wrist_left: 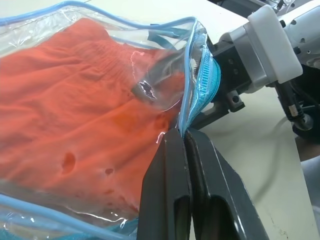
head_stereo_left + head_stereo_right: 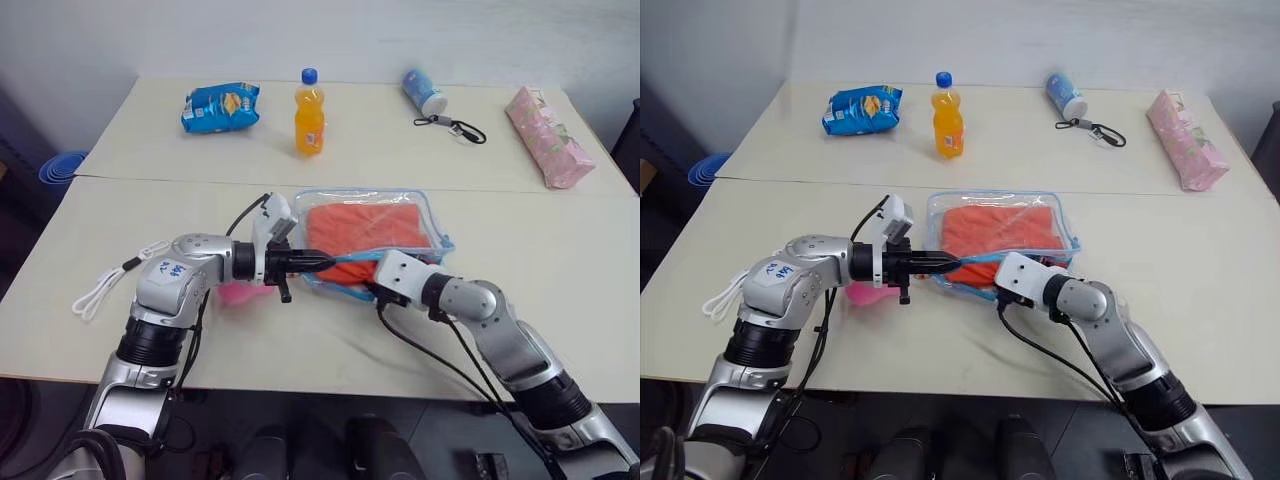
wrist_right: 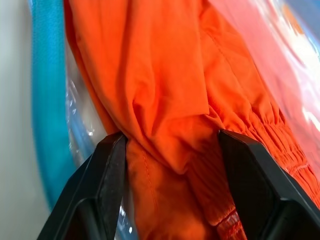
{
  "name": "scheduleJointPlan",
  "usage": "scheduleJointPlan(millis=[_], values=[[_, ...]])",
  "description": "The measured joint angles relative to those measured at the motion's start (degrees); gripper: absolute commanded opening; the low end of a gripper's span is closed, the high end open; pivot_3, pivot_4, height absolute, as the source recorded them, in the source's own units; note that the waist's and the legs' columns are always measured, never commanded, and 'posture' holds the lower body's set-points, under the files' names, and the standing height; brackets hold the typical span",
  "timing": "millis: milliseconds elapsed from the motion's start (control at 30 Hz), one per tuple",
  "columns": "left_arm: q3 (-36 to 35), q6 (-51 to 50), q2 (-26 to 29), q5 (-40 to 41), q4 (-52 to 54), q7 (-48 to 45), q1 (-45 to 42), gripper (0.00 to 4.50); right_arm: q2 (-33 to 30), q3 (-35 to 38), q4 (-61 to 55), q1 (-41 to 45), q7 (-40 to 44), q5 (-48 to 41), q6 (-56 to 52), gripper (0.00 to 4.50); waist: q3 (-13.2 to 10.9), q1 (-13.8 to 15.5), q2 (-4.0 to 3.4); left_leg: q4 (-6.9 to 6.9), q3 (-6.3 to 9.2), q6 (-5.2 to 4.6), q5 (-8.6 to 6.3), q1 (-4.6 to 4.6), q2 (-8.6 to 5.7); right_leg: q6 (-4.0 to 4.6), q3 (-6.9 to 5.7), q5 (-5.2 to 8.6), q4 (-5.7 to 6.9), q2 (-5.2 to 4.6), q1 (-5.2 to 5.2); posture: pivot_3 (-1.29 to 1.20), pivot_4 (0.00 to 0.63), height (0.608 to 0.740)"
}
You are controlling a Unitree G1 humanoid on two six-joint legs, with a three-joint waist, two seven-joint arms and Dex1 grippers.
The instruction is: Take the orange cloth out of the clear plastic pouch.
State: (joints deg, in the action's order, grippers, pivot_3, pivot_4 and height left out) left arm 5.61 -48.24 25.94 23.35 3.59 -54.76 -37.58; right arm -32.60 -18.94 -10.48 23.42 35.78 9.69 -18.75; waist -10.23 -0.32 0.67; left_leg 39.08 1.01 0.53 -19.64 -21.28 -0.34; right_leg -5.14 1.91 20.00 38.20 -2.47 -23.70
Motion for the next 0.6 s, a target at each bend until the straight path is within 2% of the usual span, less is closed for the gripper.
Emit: scheduleJointPlan(millis=[33, 133, 367, 533, 600], values=[[0.0, -0.1, 0.0, 0.0, 0.0, 0.0, 0.0, 0.0, 0.6, -0.2, 1.0, 0.5, 0.0, 0.2, 0.6, 2.93, 0.0, -0.1, 0.0, 0.0, 0.01, 0.0, 0.0, 0.01, 0.0, 0.0, 0.0, 0.0, 0.02, 0.01, 0.0, 0.0, 0.15, 0.74], [0.0, -0.2, -0.1, 0.1, 0.0, 0.0, 0.0, 0.0, 1.8, -0.6, 3.6, 1.6, 0.5, 0.2, 2.7, 2.35, 0.0, -0.2, 0.01, 0.0, 0.01, 0.01, 0.01, 0.05, 0.01, 0.0, -0.01, 0.0, 0.08, 0.01, 0.0, 0.0, 0.15, 0.74], [0.0, -0.4, -0.7, 0.2, -0.2, 0.8, 0.0, 0.0, 1.1, -0.6, 6.0, 1.5, 3.2, 0.0, 6.3, 0.05, 0.0, 0.0, 0.01, 0.02, 0.01, 0.01, 0.0, 0.04, 0.0, 0.0, -0.01, 0.0, 0.08, 0.0, 0.01, 0.0, 0.15, 0.74], [-0.1, -0.8, -0.9, 1.1, -1.5, 1.6, 0.0, 0.0, -0.1, 1.8, 6.0, 0.2, 5.6, -2.1, 7.5, 0.05, 0.0, 0.2, 0.01, 0.03, 0.01, 0.0, 0.0, 0.03, -0.02, 0.0, -0.01, 0.0, 0.05, -0.03, 0.03, 0.0, 0.15, 0.74], [-0.2, -1.3, -1.1, 1.4, -2.0, 2.5, 0.0, 0.0, 0.2, 4.5, 5.9, -0.9, 7.4, -6.3, 7.7, 0.05, 0.0, 0.1, 0.01, 0.03, 0.01, 0.0, 0.0, 0.02, -0.02, 0.0, -0.01, 0.0, 0.06, -0.02, 0.02, 0.0, 0.15, 0.74]])
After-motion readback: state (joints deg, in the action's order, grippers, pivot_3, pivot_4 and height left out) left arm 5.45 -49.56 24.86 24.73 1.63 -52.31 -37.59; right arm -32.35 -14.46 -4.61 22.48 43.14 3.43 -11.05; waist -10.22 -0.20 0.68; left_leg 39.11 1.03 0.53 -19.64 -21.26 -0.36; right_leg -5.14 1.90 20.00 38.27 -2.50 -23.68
